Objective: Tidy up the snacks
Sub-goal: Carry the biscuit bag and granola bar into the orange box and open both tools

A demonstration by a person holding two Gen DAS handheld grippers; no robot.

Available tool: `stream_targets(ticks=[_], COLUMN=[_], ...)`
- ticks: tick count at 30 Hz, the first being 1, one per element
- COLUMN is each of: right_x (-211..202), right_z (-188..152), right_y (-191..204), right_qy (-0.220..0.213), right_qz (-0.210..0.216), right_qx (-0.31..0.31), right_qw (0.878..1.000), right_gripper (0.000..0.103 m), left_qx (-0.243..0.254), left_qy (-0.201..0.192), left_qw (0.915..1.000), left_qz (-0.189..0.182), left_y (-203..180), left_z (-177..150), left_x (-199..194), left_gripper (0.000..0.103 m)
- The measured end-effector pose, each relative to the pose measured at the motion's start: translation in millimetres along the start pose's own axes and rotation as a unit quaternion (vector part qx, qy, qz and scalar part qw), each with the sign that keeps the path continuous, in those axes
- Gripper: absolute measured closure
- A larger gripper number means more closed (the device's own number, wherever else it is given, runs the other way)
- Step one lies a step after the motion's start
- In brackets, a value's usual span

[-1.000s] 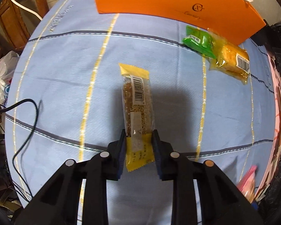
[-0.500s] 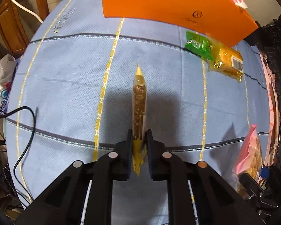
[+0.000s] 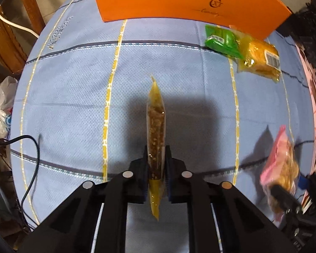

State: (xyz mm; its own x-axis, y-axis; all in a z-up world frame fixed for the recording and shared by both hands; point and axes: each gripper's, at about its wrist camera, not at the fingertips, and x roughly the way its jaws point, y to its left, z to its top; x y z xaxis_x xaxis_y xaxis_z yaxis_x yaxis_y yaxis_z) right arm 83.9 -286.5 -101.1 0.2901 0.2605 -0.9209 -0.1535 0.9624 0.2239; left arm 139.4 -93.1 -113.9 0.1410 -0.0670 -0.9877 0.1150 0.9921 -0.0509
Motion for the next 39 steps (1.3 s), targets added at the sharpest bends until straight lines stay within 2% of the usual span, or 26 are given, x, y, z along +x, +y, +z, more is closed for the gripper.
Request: stream_targets(ticks=[3, 6, 11, 15, 27, 32, 39], right_x=[-5.1, -13.0, -27.6, -39.3, -61.8, -79.1, -92.6], right_z=[6.2, 15.9, 35.7, 45.5, 75.5, 113.4, 185.6], right_y=[2.1, 2.3, 3.2, 1.2, 1.7, -6.9, -22.7], right_qy=[-0.01, -0.024, -0.052, -0.07, -0.112, -0.151, -0.206], right_qz=[0.001, 0.0, -0.005, -0.009, -0.013, -0.008, -0.024], right_qx=[-0.008, -0.013, -0.022, -0.024, -0.027, -0.013, 0.002], right_qw=[1.0, 1.0, 0.998, 0.997, 0.993, 0.988, 0.978], right_gripper=[0.058, 0.058, 0.058, 0.058, 0.058, 0.058, 0.058], left_qx=[0.014, 0.009, 0.002, 0.002, 0.007, 0.005, -0.003], left_qy=[-0.023, -0.039, -0.072, -0.094, -0.13, -0.158, -0.199], left_qw=[0.9995, 0.9991, 0.9973, 0.9955, 0.9912, 0.9873, 0.9799], left_qz=[0.014, 0.008, 0.009, 0.012, 0.026, 0.013, -0.01], left_y=[-7.3, -4.7, -9.0, -7.5, -2.2, 2.0, 8.3], left_z=[-4.6, -6.3, 10.5, 9.9, 18.6, 51.5, 133.2], left_x=[-17.2, -38.6, -73.7, -98.7, -125.3, -146.1, -167.2], left_gripper=[0.092, 0.092, 0.092, 0.092, 0.091, 0.091, 0.091])
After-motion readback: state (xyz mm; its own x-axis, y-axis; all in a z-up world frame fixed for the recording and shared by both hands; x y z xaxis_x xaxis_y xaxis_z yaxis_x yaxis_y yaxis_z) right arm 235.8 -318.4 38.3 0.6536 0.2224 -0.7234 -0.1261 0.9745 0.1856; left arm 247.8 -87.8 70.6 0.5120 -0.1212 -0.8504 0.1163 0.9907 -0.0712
